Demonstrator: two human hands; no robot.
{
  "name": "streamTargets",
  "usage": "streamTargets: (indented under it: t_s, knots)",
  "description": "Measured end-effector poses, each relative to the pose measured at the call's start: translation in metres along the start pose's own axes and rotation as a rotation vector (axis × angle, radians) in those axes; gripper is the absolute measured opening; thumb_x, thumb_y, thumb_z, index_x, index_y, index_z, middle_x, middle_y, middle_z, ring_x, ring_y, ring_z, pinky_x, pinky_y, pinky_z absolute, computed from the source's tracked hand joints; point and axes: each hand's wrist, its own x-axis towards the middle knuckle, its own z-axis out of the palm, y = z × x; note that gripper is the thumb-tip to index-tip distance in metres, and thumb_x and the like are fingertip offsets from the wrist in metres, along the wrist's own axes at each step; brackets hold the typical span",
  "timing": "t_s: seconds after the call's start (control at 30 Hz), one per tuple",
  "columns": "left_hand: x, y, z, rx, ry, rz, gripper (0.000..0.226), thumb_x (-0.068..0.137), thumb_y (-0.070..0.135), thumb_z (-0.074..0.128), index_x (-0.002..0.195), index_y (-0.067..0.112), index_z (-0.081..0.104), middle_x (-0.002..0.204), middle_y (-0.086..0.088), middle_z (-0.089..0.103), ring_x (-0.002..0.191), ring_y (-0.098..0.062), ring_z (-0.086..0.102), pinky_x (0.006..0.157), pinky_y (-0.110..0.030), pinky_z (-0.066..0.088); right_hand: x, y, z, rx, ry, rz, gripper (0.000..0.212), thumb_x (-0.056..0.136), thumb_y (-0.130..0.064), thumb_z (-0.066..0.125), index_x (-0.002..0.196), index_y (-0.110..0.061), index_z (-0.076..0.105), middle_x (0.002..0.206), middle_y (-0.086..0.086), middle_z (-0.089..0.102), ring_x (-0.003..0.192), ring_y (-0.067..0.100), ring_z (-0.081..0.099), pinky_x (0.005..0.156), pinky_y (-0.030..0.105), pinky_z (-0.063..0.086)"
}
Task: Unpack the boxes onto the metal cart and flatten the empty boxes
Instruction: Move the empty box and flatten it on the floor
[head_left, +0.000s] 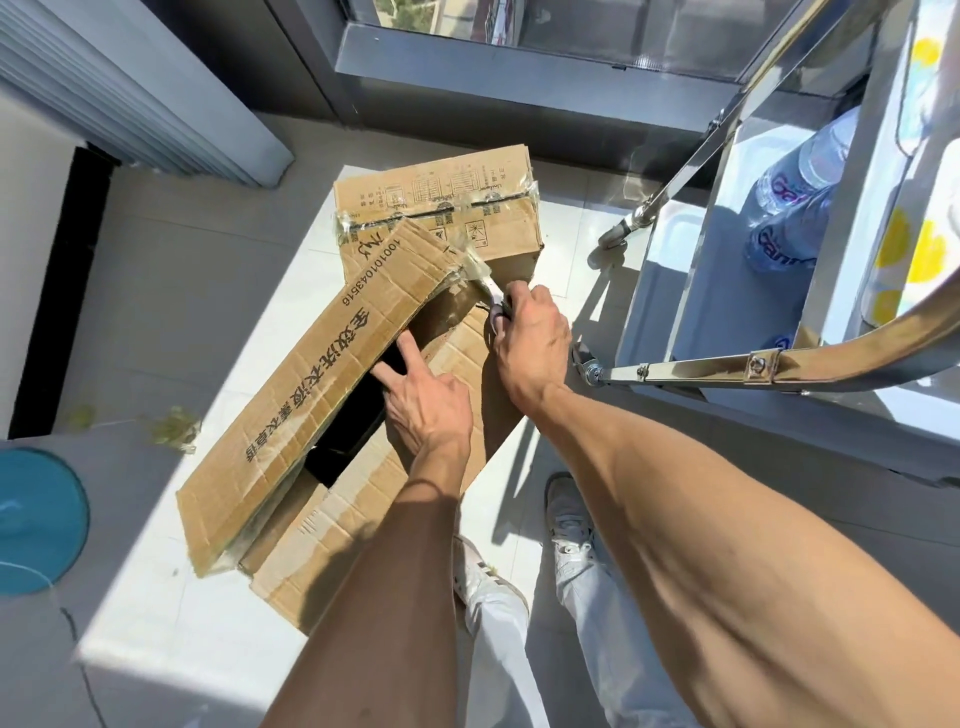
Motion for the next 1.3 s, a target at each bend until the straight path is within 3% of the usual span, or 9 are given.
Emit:
streamTargets:
  t_s: [0.2,0.33,0.43,0.57,0.73,0.9,1.03,1.17,1.3]
  knots:
    - [0.025,0.004,-0.019,-0.293,0.184,-0.349,0.074,0.08,0.015,0.06,0.142,0.023,0.02,0.125,-0.016,0.041,0.081,-0.041,0.06,0.071,-0.037,0.036,0.013,-0.002,-0.007,0.303,0.225,0.474,0.022,0.087,-0.024,0.064,0.107,-0.015,0.06,0.098,0.007,0.064,0.092,0.027,0.059,0.08,0.032,0.042]
    - [0.028,-0.007,-0.024,-0.294,0.163,-0.39,0.085,0.082,0.015,0.061,0.149,0.03,0.011,0.126,-0.017,0.045,0.077,-0.033,0.053,0.075,-0.04,0.041,0.002,-0.007,-0.003,0.124,0.115,0.144,0.043,0.084,-0.035,0.061,0.122,-0.021,0.05,0.107,0.002,0.05,0.1,0.019,0.046,0.09,0.034,0.034]
    - [0.017,-0.024,-0.023,-0.161,0.041,-0.368,0.068,0.086,0.017,0.059,0.144,0.021,0.022,0.111,-0.02,0.061,0.092,-0.038,0.062,0.075,-0.041,0.044,-0.009,-0.028,0.003,0.066,0.068,-0.07,0.044,0.083,-0.036,0.058,0.124,-0.02,0.05,0.108,0.003,0.05,0.1,0.022,0.045,0.089,0.035,0.035]
    - [-0.009,-0.046,-0.022,-0.04,-0.09,-0.351,0.045,0.09,0.02,0.053,0.133,0.013,0.042,0.112,-0.018,0.065,0.105,-0.037,0.06,0.08,-0.039,0.041,-0.024,-0.049,0.009,0.145,0.099,-0.123,0.029,0.083,-0.032,0.06,0.108,-0.019,0.05,0.1,0.001,0.054,0.091,0.023,0.048,0.084,0.037,0.04]
    - [-0.002,-0.065,-0.032,0.03,-0.012,-0.217,0.033,0.092,0.026,0.047,0.121,0.018,0.06,0.102,-0.018,0.068,0.111,-0.031,0.05,0.096,-0.041,0.028,-0.045,-0.053,0.025,0.205,-0.163,-0.087,0.026,0.083,-0.037,0.063,0.087,-0.021,0.042,0.073,0.002,0.058,0.067,0.027,0.054,0.062,0.036,0.046]
    - [-0.002,-0.095,-0.037,0.002,-0.138,-0.259,0.032,0.091,0.032,0.052,0.118,0.019,0.064,0.117,-0.014,0.066,0.117,-0.031,0.053,0.099,-0.037,0.034,-0.059,-0.054,0.037,0.176,-0.063,0.057,0.023,0.086,-0.036,0.061,0.087,-0.019,0.046,0.073,0.0,0.057,0.068,0.025,0.054,0.064,0.034,0.045]
    - [-0.016,-0.132,-0.035,0.146,-0.162,-0.056,0.063,0.088,0.042,0.05,0.146,0.02,0.036,0.138,-0.017,0.047,0.129,-0.032,0.04,0.107,-0.042,0.03,-0.064,-0.065,0.041,0.212,0.091,0.18,0.018,0.09,-0.03,0.057,0.094,-0.017,0.046,0.086,0.004,0.058,0.079,0.028,0.053,0.075,0.039,0.046]
    - [-0.039,-0.143,-0.025,0.293,-0.297,0.368,0.098,0.083,0.066,0.05,0.153,0.031,-0.009,0.16,-0.019,-0.012,0.149,-0.033,-0.004,0.118,-0.048,0.008,-0.056,-0.067,0.035,0.259,0.286,0.512,0.026,0.094,-0.026,0.054,0.116,-0.014,0.046,0.112,0.008,0.054,0.094,0.026,0.055,0.082,0.036,0.042]
    - [-0.041,-0.137,-0.01,0.428,-0.453,0.299,0.13,0.076,0.045,0.078,0.148,0.026,-0.028,0.153,-0.027,-0.026,0.146,-0.043,-0.014,0.115,-0.058,0.018,-0.067,-0.073,0.037,0.268,0.26,0.591,0.032,0.093,-0.028,0.055,0.119,-0.013,0.045,0.115,0.011,0.05,0.102,0.028,0.051,0.086,0.037,0.039]
